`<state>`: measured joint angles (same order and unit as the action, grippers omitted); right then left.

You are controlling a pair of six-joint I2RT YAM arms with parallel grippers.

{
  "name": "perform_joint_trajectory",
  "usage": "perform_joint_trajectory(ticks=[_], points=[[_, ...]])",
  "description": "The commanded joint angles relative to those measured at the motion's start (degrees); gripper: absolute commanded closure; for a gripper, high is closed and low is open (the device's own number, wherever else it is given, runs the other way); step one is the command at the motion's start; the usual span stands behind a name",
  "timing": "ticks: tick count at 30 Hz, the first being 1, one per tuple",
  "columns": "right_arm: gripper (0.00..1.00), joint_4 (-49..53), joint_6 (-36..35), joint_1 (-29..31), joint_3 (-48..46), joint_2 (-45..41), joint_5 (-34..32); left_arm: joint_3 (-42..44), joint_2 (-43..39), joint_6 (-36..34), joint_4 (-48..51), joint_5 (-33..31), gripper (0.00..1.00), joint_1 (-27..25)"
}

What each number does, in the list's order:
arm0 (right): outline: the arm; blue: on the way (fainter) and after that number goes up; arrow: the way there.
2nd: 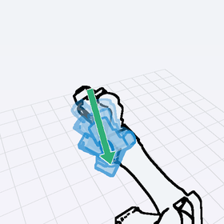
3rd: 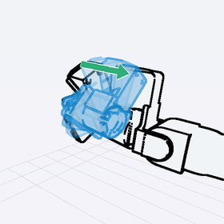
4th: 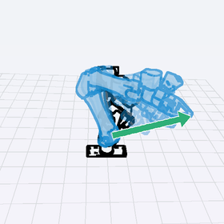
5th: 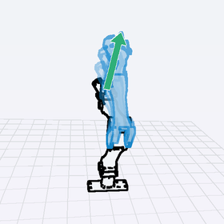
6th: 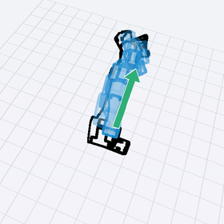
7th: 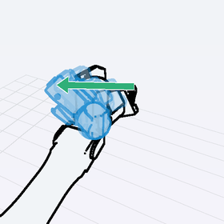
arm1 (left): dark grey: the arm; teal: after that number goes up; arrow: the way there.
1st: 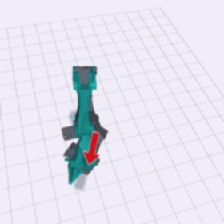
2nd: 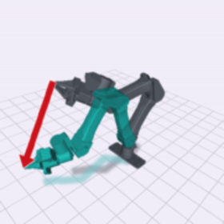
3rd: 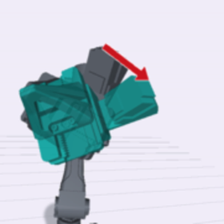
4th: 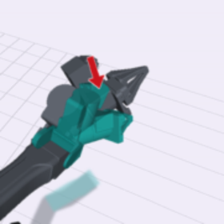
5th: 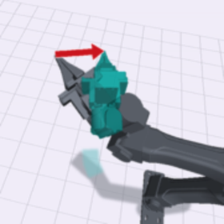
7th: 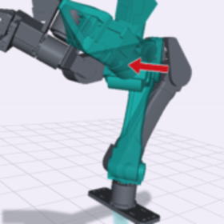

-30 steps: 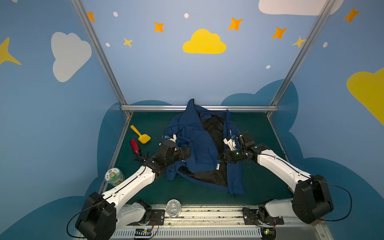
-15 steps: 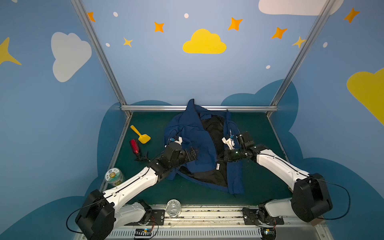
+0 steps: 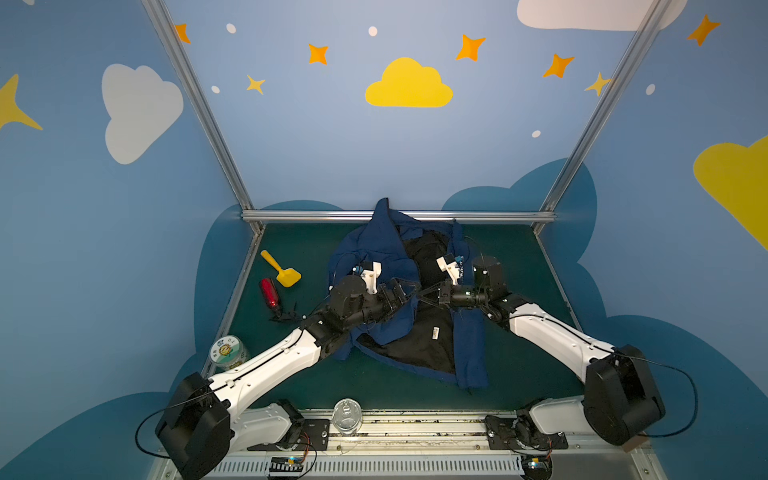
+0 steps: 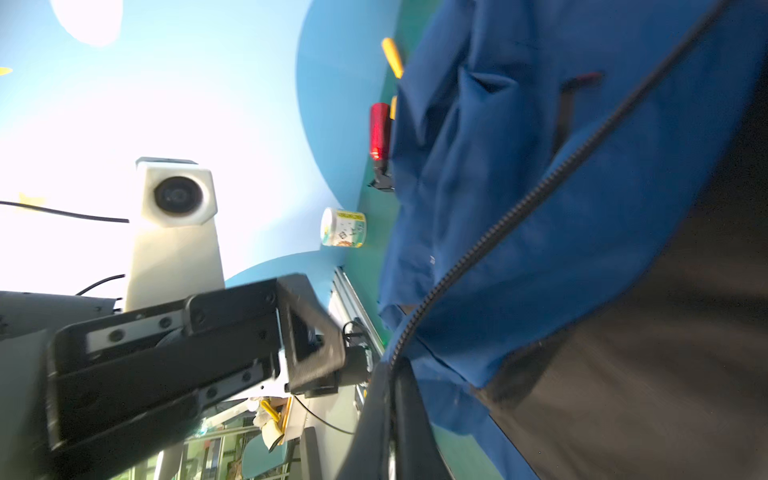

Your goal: Zip up the jacket

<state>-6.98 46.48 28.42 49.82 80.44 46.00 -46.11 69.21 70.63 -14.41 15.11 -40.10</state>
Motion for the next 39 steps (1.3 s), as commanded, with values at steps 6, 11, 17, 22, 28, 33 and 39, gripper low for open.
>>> perform_joint_trajectory(ticks=[6,11,17,22,28,33,39], points=[[1.00,-15.9,8.5,3.5,2.0,4.3,-0.2,-0.4,-1.6,4.0,-2.0,3.1,0.01,-1.3],[1.00,-22.4,12.6,4.3,2.1,5.3,-0.1,1.9,-0.3,7.0,-8.7,1.5,0.01,-1.9],[1.00,-26.1,15.5,4.7,1.5,4.7,0.4,2.3,4.7,11.4,-20.5,-0.8,0.01,-1.9],[1.00,-26.3,15.7,4.8,0.6,2.9,0.0,2.8,8.6,13.2,-27.7,-4.7,0.01,-1.8],[1.00,-25.9,15.7,4.6,-0.9,1.0,-0.6,5.2,10.0,14.7,-30.3,-9.7,0.01,-1.6],[1.00,-25.9,15.7,4.4,-3.0,-0.7,-1.4,7.2,10.2,15.5,-31.9,-12.7,0.02,-1.3],[1.00,-24.4,14.7,3.4,-4.9,-2.9,-2.5,9.1,8.8,15.4,-31.5,-14.4,0.11,-1.2]])
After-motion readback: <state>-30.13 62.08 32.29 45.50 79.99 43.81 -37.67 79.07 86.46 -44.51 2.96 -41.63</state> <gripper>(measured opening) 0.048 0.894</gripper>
